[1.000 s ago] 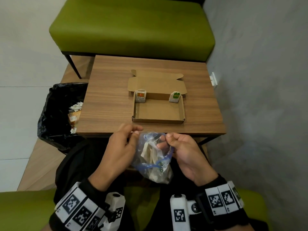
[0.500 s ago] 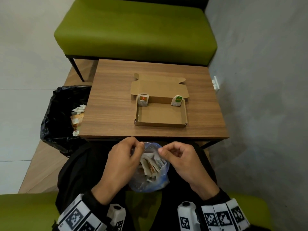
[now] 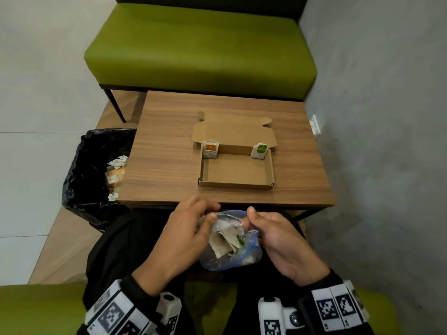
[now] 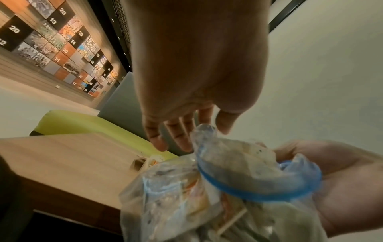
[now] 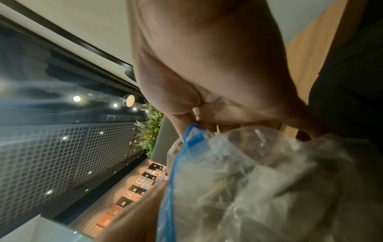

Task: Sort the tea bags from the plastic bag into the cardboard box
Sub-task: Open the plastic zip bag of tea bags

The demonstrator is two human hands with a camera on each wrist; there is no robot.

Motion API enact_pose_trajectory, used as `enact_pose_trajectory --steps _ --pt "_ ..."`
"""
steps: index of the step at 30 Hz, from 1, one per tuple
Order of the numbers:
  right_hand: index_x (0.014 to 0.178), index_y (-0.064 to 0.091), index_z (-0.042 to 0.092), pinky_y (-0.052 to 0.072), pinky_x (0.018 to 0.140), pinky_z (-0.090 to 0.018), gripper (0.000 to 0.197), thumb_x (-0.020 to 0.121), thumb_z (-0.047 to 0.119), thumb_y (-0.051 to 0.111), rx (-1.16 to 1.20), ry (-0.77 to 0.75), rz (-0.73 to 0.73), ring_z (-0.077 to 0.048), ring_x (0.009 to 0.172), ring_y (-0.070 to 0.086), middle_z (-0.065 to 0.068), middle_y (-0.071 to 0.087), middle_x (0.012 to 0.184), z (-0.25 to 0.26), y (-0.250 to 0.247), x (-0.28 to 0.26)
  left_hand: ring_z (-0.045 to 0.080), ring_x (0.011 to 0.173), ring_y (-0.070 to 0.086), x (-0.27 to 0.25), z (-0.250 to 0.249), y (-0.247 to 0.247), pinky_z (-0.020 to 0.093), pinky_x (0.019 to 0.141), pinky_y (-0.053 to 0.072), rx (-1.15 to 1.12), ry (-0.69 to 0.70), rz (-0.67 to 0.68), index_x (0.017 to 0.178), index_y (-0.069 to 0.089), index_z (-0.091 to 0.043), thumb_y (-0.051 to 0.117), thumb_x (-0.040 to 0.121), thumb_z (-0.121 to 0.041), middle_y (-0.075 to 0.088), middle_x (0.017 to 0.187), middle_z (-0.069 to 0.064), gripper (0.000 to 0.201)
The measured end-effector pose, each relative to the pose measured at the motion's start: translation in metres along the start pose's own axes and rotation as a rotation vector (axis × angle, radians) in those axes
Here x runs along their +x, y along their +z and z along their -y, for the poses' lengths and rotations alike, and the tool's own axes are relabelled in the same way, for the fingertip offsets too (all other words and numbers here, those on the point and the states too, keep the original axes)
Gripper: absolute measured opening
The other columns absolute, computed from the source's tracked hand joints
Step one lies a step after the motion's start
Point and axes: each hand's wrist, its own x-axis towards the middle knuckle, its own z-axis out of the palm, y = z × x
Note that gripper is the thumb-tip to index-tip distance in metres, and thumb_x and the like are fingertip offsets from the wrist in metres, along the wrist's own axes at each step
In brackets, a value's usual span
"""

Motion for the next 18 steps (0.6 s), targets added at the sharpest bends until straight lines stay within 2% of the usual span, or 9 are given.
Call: enact_pose_trajectory --steps 2,3,5,7,10,11,13,14,18 --pt "0.076 0.068 0.010 0.051 0.076 -0.036 0.039 0.099 0.037 0.053 0.021 -0.010 0.030 -0.023 0.076 0.067 -0.015 0.068 0.082 0.002 0.000 0.003 -0.003 0.108 0.052 0.001 -0.006 -0.001 0.020 0.091 0.043 0.014 0.091 0.056 0.121 0.060 -0.032 0.048 0.094 -0.048 0.056 0.110 -0.022 0.034" --pt "0.075 0.068 0.009 0.051 0.077 -0.038 0.039 0.099 0.037 0.053 0.039 -0.014 0.054 -0.023 0.076 0.067 -0.016 0.068 0.082 0.003 -0.001 0.004 -0.003 0.104 0.054 0.002 -0.008 0.000 0.021 0.088 0.046 0.033 0.114 0.078 0.117 0.062 -0.032 0.049 0.094 -0.049 0.058 0.106 -0.021 0.031" --pt "0.075 0.068 0.009 0.052 0.081 -0.040 0.040 0.099 0.036 0.052 0.039 -0.023 0.084 -0.026 0.078 0.066 -0.018 0.068 0.082 0.004 0.000 0.004 -0.001 0.090 0.058 0.004 -0.010 0.001 0.026 0.079 0.050 0.054 0.098 0.081 0.101 0.067 -0.029 0.054 0.096 -0.043 0.064 0.092 -0.017 0.020" --pt "0.078 0.071 0.008 0.053 0.079 -0.037 0.040 0.099 0.036 0.053 -0.017 -0.086 0.066 -0.025 0.077 0.068 -0.017 0.071 0.082 0.003 0.004 0.003 0.002 0.077 0.060 0.005 -0.009 0.003 0.029 0.070 0.050 0.052 0.061 0.039 0.088 0.068 -0.027 0.056 0.096 -0.039 0.066 0.079 -0.013 0.019" --pt "0.098 0.073 0.014 0.053 0.077 -0.025 0.032 0.088 0.043 0.064 -0.222 -0.358 -0.125 -0.013 0.087 0.070 -0.006 0.075 0.095 -0.003 0.007 0.002 0.004 0.066 0.060 0.006 -0.007 0.006 0.027 0.061 0.047 0.072 0.004 -0.038 0.079 0.066 -0.026 0.055 0.096 -0.040 0.064 0.067 -0.010 0.025" --pt "0.107 0.070 0.020 0.050 0.079 -0.020 0.035 0.083 0.046 0.070 -0.341 -0.475 -0.213 -0.008 0.093 0.067 0.001 0.071 0.101 -0.006 0.005 0.000 0.004 0.064 0.060 0.006 -0.006 0.007 0.025 0.059 0.046 0.078 -0.016 -0.053 0.077 0.065 -0.026 0.055 0.096 -0.040 0.063 0.065 -0.009 0.026" --pt "0.116 0.064 0.030 0.049 0.087 -0.019 0.048 0.076 0.053 0.076 -0.568 -0.661 -0.279 -0.004 0.103 0.059 0.013 0.061 0.109 -0.012 0.002 -0.004 0.006 0.060 0.058 0.006 -0.007 0.007 0.025 0.056 0.043 0.080 -0.052 -0.079 0.073 0.062 -0.024 0.053 0.097 -0.039 0.061 0.061 -0.006 0.030" --pt "0.117 0.063 0.032 0.049 0.091 -0.024 0.051 0.074 0.057 0.074 -0.677 -0.716 -0.284 -0.004 0.105 0.057 0.016 0.058 0.110 -0.014 0.001 -0.006 0.008 0.057 0.057 0.006 -0.007 0.008 0.026 0.054 0.042 0.078 -0.062 -0.097 0.070 0.060 -0.023 0.052 0.098 -0.038 0.059 0.059 -0.005 0.033" --pt "0.117 0.065 0.029 0.041 0.104 -0.056 0.055 0.077 0.065 0.060 -1.149 -0.820 -0.369 -0.010 0.103 0.058 0.012 0.059 0.107 -0.019 0.003 -0.009 0.010 0.051 0.052 0.007 -0.009 0.008 0.028 0.051 0.039 0.058 -0.091 -0.121 0.063 0.053 -0.021 0.050 0.099 -0.038 0.054 0.053 -0.003 0.039"
